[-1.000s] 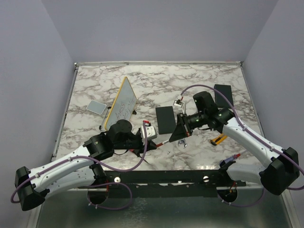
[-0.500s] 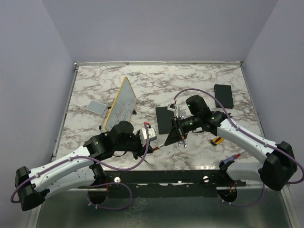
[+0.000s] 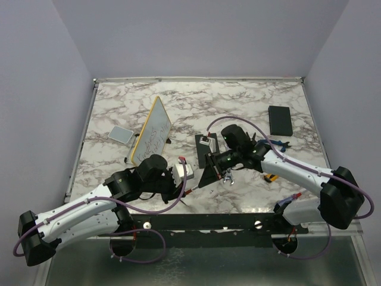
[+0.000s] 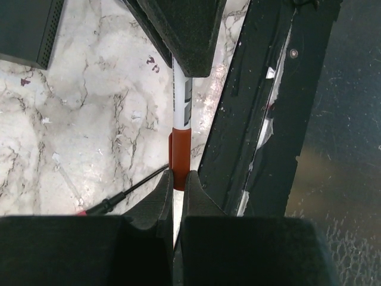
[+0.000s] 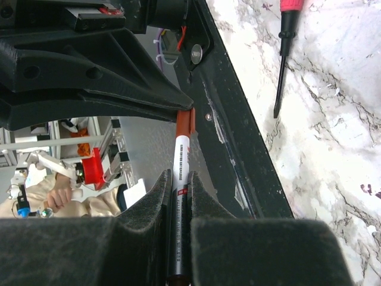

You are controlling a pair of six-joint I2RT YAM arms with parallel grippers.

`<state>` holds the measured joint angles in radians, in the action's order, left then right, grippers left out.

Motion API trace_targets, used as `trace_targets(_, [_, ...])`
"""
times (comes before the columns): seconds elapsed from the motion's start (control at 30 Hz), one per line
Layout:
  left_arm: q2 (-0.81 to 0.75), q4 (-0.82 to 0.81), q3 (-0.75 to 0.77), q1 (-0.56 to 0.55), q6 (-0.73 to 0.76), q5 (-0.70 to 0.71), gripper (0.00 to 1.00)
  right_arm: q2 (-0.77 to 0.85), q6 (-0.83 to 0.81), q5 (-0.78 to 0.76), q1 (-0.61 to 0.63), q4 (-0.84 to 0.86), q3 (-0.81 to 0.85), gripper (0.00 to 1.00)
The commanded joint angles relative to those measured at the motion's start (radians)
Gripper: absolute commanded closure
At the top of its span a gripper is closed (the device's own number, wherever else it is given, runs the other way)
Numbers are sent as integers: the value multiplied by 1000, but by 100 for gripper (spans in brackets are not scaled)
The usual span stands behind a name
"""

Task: Write a sentence on the whiteboard
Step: Close the whiteboard marker at the center of the board, then place the whiteboard marker at the center of the board.

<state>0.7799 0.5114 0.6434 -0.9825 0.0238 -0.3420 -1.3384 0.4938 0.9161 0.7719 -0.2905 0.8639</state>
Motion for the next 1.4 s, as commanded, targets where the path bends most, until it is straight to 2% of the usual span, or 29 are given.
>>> trace_targets(0.0, [-20, -432, 33, 27, 15, 82, 100, -32, 35, 114, 99, 45, 8, 98])
trace_targets(0.1, [-13, -431, 32, 30, 11, 77, 100, 9, 1, -15, 98, -35, 53, 99])
trace_targets(0.17, [-6, -423, 34, 30, 10, 81, 100, 41, -5, -177, 97, -117, 98, 99])
trace_targets(0.33, [10, -381, 47, 31, 17, 130, 54, 142, 8, -492, 34, -240, 134, 98])
trace_targets(0.43, [12, -361, 52, 31, 23, 152, 40, 212, 13, -628, -30, -283, 114, 97])
trace_targets(0.63, [7, -343, 68, 33, 18, 179, 24, 238, 37, -673, -59, -238, 3, 95])
trace_targets(0.83, [53, -343, 129, 39, -66, 250, 16, 219, 51, -579, -58, 2, -171, 92])
trace_targets(1.0, [131, -358, 185, 59, -122, 309, 14, 161, 34, -580, -58, 118, -230, 80])
trace_targets(1.1, [179, -361, 232, 93, -148, 321, 12, 115, 24, -610, -58, 155, -240, 70])
trace_targets(1.37, [323, -366, 382, 243, -164, 255, 10, 113, -27, -796, -63, 98, -167, 27])
